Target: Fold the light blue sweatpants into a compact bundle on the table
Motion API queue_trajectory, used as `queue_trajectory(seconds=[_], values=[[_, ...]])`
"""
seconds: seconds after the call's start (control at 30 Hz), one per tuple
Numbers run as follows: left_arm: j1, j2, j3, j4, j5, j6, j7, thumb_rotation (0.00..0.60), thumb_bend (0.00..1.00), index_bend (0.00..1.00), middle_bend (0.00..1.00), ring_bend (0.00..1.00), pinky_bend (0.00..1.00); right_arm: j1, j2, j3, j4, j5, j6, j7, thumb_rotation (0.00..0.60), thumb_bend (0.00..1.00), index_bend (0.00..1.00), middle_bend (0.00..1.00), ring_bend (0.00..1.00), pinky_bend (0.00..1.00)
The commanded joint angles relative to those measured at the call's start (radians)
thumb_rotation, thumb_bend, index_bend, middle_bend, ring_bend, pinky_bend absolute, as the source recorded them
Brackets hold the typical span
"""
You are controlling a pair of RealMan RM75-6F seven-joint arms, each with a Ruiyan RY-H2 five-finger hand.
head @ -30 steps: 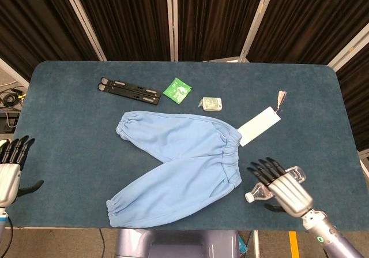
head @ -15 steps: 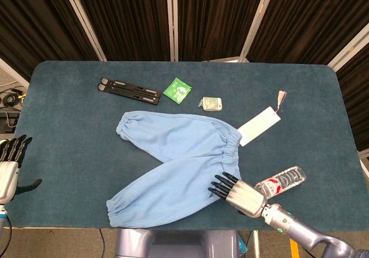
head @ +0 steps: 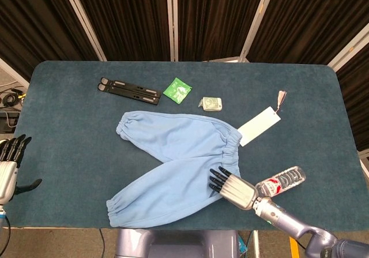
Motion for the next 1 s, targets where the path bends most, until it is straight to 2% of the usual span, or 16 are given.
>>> queue_trajectory(seconds=[0.03,0.27,0.47,0.6,0.73,0.8,0.87,1.0], values=[[-0.001,-0.001,0.0,0.002,0.001,-0.001,0.0,0.6,0.0,0.0,0.0,0.0,0.0,0.009,-0.023,-0.003,0.034,0.014,0.018,0.027,0.6,0.02,0.25,0.19,0.08,0.19],[-0.002,-0.005,0.002,0.004,0.009,0.001,0.0,0.6,0.0,0.0,0.0,0.0,0.0,0.032,-0.077,-0.01,0.09,0.03,0.033,0.058,0.6,0.18,0.34,0.27,0.17,0.23],[-0.008,0.0,0.015,0.001,0.048,-0.002,-0.03,0.6,0.0,0.0,0.0,0.0,0.0,0.038,-0.099,-0.004,0.098,0.051,0.073,0.109,0.6,0.36,0.56,0.48,0.39,0.35],[-0.015,0.004,0.037,-0.005,0.102,-0.009,-0.041,0.6,0.0,0.0,0.0,0.0,0.0,0.04,-0.103,-0.005,0.098,0.069,0.093,0.154,0.6,0.39,0.63,0.55,0.46,0.39],[-0.029,-0.002,0.076,0.012,0.202,-0.013,-0.075,0.6,0.0,0.0,0.0,0.0,0.0,0.04,-0.108,-0.003,0.085,0.102,0.099,0.197,0.6,0.4,0.67,0.58,0.49,0.4],[-0.036,-0.012,0.102,0.035,0.266,-0.012,-0.09,0.6,0.0,0.0,0.01,0.0,0.04,0.039,-0.11,0.003,0.071,0.127,0.093,0.22,0.6,0.4,0.68,0.59,0.49,0.4],[-0.045,-0.032,0.127,0.077,0.341,0.0,-0.11,0.6,0.0,0.04,0.04,0.02,0.09,0.04,-0.113,0.012,0.059,0.15,0.087,0.229,0.6,0.41,0.69,0.6,0.5,0.4],[-0.073,-0.072,0.184,0.165,0.479,-0.002,-0.14,0.6,0.01,0.19,0.11,0.09,0.18,0.041,-0.117,0.028,0.036,0.191,0.074,0.237,0.6,0.41,0.7,0.6,0.51,0.4]])
